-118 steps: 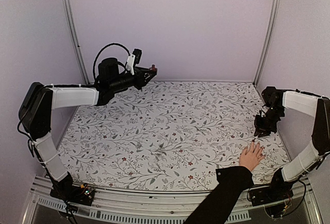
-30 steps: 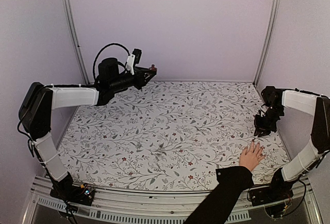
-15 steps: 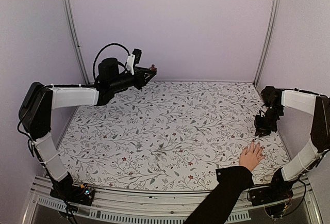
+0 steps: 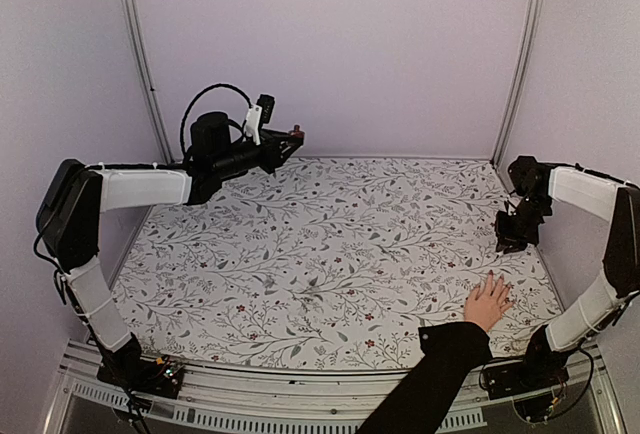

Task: Paint the nails
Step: Paint the nail polish on the nail.

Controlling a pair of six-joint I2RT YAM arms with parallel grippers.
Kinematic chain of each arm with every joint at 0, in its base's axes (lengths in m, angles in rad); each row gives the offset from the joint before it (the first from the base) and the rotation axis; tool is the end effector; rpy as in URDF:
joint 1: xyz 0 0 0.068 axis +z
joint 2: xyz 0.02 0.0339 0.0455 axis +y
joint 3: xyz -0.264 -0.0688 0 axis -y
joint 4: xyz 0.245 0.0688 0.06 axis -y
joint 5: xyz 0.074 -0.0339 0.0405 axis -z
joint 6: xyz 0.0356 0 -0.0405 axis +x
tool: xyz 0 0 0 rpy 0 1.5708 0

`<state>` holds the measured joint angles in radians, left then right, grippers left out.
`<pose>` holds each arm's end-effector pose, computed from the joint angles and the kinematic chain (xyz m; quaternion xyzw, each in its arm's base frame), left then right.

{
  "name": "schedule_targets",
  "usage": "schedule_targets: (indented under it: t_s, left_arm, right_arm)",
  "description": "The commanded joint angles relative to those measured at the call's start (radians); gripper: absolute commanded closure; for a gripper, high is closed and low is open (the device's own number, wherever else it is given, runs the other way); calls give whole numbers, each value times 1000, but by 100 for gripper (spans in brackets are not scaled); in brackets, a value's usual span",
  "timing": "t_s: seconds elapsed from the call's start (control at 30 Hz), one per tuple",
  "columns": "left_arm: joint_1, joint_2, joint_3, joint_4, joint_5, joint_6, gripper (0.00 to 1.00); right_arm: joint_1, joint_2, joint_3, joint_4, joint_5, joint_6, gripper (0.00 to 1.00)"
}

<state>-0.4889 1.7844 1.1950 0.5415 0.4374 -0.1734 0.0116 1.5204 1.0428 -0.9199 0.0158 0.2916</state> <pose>0.3629 -0.2101 0.2801 0.2588 0.6743 -0.3675 0.5859 0.2708 0.0026 0.2099 0.1397 0.9864 0.0053 0.0867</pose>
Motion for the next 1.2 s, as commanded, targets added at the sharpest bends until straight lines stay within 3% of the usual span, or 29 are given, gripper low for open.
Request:
schedule_targets:
  t_s: [0.0,1.17]
  left_arm:
    - [2,-6,9,23,7,-4,100]
    - [2,-13,-1,22,1,-7,100]
  right_arm:
    - [-4,-48,36,-7,-71,7,100]
    - [-4,-14,-61,-10,-61,9,100]
